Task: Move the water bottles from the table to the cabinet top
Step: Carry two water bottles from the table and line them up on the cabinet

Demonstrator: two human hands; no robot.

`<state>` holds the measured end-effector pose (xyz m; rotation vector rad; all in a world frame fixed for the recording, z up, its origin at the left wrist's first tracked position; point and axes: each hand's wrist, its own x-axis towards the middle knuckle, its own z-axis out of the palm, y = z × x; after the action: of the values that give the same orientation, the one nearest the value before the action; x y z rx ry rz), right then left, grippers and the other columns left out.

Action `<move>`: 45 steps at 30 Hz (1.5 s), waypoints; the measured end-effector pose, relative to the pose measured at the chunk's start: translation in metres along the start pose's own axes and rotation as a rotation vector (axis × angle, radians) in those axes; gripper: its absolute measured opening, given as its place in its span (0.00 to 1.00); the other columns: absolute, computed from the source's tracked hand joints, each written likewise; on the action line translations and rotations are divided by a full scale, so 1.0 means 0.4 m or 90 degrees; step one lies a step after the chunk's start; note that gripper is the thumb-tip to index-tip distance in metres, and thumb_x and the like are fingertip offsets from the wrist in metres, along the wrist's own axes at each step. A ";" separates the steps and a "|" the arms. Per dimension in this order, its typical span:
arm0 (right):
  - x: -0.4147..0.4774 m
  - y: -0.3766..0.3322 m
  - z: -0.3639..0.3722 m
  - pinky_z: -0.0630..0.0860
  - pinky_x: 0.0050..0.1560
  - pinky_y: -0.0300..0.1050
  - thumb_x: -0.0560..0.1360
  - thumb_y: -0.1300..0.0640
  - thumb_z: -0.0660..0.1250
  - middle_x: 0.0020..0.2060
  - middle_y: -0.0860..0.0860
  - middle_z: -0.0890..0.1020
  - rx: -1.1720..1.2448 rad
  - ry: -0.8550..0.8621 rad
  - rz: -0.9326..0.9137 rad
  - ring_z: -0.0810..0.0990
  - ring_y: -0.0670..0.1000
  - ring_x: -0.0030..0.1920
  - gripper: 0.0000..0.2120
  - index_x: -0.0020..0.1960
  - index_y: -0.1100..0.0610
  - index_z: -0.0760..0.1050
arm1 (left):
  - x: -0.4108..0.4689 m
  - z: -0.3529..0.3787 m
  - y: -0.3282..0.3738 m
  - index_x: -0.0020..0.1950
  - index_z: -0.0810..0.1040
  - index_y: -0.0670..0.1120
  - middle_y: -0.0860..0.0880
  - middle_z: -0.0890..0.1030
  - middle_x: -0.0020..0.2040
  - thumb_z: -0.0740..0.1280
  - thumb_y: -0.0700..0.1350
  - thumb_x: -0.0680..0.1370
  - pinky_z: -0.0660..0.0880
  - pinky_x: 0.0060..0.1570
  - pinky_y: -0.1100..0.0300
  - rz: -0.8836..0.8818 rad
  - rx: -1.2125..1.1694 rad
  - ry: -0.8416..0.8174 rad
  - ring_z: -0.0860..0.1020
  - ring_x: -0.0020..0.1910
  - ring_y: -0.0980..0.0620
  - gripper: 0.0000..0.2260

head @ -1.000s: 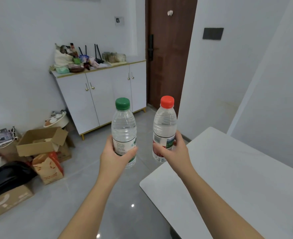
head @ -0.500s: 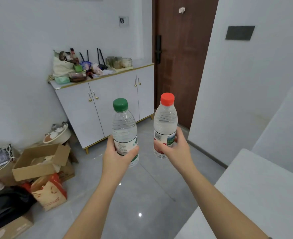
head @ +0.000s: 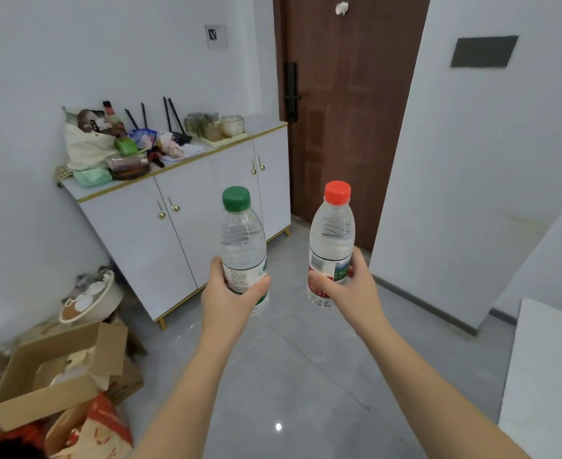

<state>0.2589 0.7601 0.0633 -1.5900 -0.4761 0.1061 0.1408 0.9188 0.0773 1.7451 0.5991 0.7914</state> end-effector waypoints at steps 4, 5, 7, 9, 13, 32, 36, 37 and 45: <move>0.077 0.019 0.055 0.77 0.50 0.36 0.67 0.61 0.78 0.47 0.35 0.83 -0.005 0.020 0.007 0.82 0.40 0.49 0.23 0.55 0.43 0.74 | 0.107 -0.018 -0.020 0.48 0.71 0.59 0.63 0.80 0.46 0.78 0.42 0.68 0.73 0.42 0.69 0.008 -0.006 0.001 0.78 0.43 0.69 0.20; 0.100 0.024 0.066 0.77 0.48 0.34 0.67 0.62 0.78 0.46 0.35 0.83 -0.005 0.019 0.010 0.82 0.40 0.48 0.23 0.55 0.43 0.74 | 0.134 -0.017 -0.026 0.48 0.70 0.59 0.62 0.80 0.46 0.78 0.42 0.68 0.73 0.41 0.71 0.009 -0.007 0.003 0.78 0.42 0.70 0.21; 0.153 0.035 0.088 0.76 0.46 0.33 0.68 0.62 0.78 0.45 0.34 0.83 -0.005 0.016 0.013 0.82 0.39 0.47 0.23 0.54 0.43 0.73 | 0.189 -0.010 -0.044 0.48 0.70 0.60 0.63 0.80 0.46 0.78 0.42 0.68 0.72 0.40 0.74 0.008 -0.011 0.005 0.78 0.42 0.70 0.21; 0.216 0.051 0.109 0.76 0.45 0.32 0.68 0.62 0.78 0.45 0.35 0.83 -0.004 0.020 0.013 0.82 0.38 0.46 0.23 0.55 0.43 0.74 | 0.250 0.004 -0.067 0.49 0.71 0.59 0.64 0.80 0.45 0.78 0.42 0.68 0.73 0.41 0.71 0.002 -0.014 -0.001 0.78 0.43 0.69 0.20; 0.364 0.090 0.142 0.76 0.42 0.28 0.69 0.64 0.77 0.41 0.33 0.82 -0.002 0.009 0.008 0.81 0.34 0.43 0.22 0.51 0.42 0.73 | 0.390 0.059 -0.117 0.51 0.72 0.59 0.67 0.81 0.45 0.78 0.42 0.68 0.75 0.45 0.64 -0.013 -0.021 -0.009 0.79 0.45 0.65 0.20; 1.183 0.245 0.175 0.74 0.43 0.27 0.68 0.62 0.77 0.47 0.37 0.82 -0.032 -0.058 -0.014 0.81 0.35 0.47 0.24 0.57 0.45 0.72 | 1.101 0.447 -0.182 0.52 0.72 0.63 0.65 0.81 0.48 0.79 0.44 0.68 0.77 0.50 0.60 -0.030 -0.061 0.027 0.80 0.49 0.64 0.22; 1.343 0.300 0.199 0.76 0.48 0.31 0.68 0.59 0.78 0.48 0.35 0.82 -0.039 -0.050 -0.007 0.81 0.38 0.50 0.24 0.59 0.46 0.73 | 1.254 0.510 -0.215 0.52 0.73 0.63 0.65 0.81 0.49 0.79 0.44 0.67 0.78 0.51 0.58 -0.025 -0.064 0.021 0.80 0.50 0.61 0.23; 1.387 0.313 0.208 0.77 0.48 0.32 0.68 0.59 0.78 0.48 0.34 0.82 -0.040 -0.052 -0.005 0.81 0.38 0.50 0.24 0.60 0.46 0.73 | 1.295 0.524 -0.222 0.52 0.73 0.63 0.66 0.81 0.49 0.79 0.44 0.68 0.78 0.51 0.59 -0.022 -0.064 0.020 0.80 0.50 0.62 0.23; 1.778 0.379 0.312 0.79 0.51 0.39 0.67 0.56 0.79 0.50 0.39 0.83 -0.044 -0.035 -0.004 0.82 0.41 0.50 0.26 0.61 0.46 0.73 | 1.684 0.630 -0.255 0.51 0.71 0.63 0.65 0.80 0.47 0.79 0.43 0.68 0.74 0.42 0.72 -0.018 -0.057 -0.008 0.79 0.45 0.69 0.23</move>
<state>0.8950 1.1338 0.0604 -1.6566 -0.5327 0.1297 0.7699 1.2818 0.0752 1.6550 0.5704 0.7751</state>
